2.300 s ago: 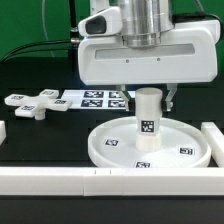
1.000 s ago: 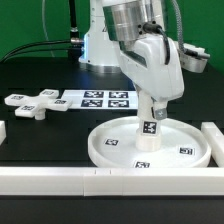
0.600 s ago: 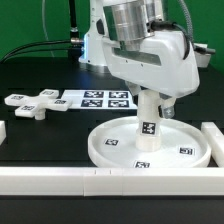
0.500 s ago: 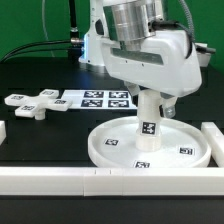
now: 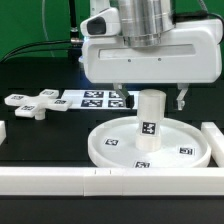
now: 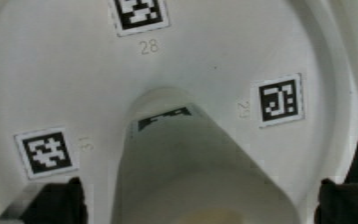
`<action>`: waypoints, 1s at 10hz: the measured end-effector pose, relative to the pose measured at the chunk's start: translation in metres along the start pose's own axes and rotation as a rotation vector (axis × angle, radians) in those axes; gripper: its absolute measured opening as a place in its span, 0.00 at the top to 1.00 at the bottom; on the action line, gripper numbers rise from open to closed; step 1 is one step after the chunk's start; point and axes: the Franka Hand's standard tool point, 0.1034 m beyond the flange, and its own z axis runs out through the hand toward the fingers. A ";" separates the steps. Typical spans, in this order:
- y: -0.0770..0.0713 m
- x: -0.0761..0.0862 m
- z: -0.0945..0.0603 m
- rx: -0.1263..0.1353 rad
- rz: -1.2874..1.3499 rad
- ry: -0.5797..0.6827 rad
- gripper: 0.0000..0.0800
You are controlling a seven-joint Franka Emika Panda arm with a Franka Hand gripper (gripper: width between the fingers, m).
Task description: Assemble round table
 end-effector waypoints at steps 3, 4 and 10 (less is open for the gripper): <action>0.001 0.000 0.001 -0.005 -0.195 -0.001 0.19; 0.002 0.000 0.001 -0.005 -0.270 -0.001 0.19; 0.000 0.000 0.000 -0.061 -0.959 -0.023 0.19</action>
Offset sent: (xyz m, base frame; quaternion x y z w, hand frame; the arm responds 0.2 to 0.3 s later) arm 0.0000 0.0000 0.0000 0.0000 0.0000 -0.1938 0.9810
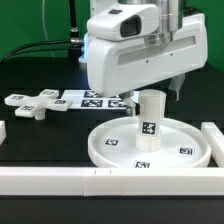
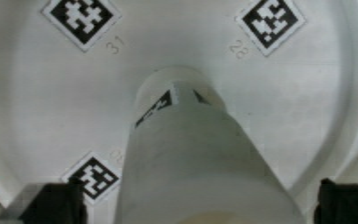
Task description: Assemble round table
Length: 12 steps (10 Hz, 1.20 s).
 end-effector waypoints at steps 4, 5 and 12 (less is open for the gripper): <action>0.004 -0.002 0.000 -0.001 -0.242 -0.008 0.19; 0.004 -0.001 -0.001 -0.007 -0.294 -0.009 0.19; 0.004 0.000 0.002 -0.027 -0.702 -0.054 0.32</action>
Offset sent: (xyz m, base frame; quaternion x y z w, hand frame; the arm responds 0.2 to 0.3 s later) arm 0.0000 0.0000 0.0000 0.0000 0.0000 -0.1938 0.9810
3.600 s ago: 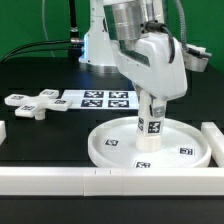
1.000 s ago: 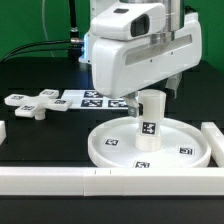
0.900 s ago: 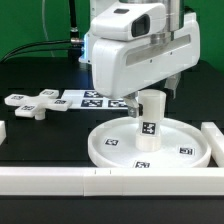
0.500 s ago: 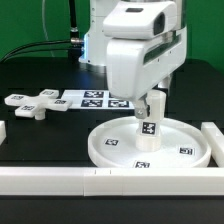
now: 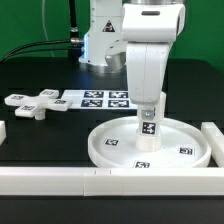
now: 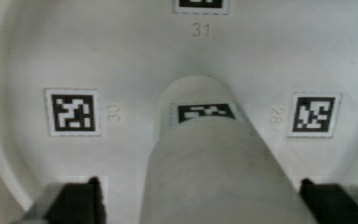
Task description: Assemble round table
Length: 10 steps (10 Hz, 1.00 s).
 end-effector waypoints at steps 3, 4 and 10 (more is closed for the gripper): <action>0.000 0.000 0.000 0.001 0.004 0.001 0.49; 0.000 0.000 0.000 0.001 0.008 0.001 0.49; -0.001 -0.003 0.000 0.016 0.561 0.026 0.49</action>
Offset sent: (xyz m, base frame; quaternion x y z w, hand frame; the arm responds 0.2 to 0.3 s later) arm 0.0000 0.0000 0.0000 0.0000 0.0000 0.0000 1.0000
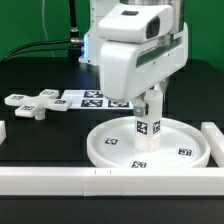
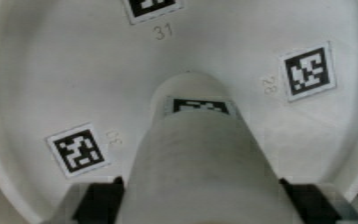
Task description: Assemble round table
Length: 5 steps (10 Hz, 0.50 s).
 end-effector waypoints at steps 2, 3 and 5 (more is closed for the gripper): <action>0.000 0.000 0.000 0.006 0.144 0.006 0.49; 0.000 0.001 0.000 0.006 0.225 0.006 0.49; 0.000 0.001 0.000 0.007 0.322 0.006 0.49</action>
Offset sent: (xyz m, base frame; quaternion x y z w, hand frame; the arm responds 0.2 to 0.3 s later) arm 0.0000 0.0000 0.0000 0.0000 0.0000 0.1938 0.9810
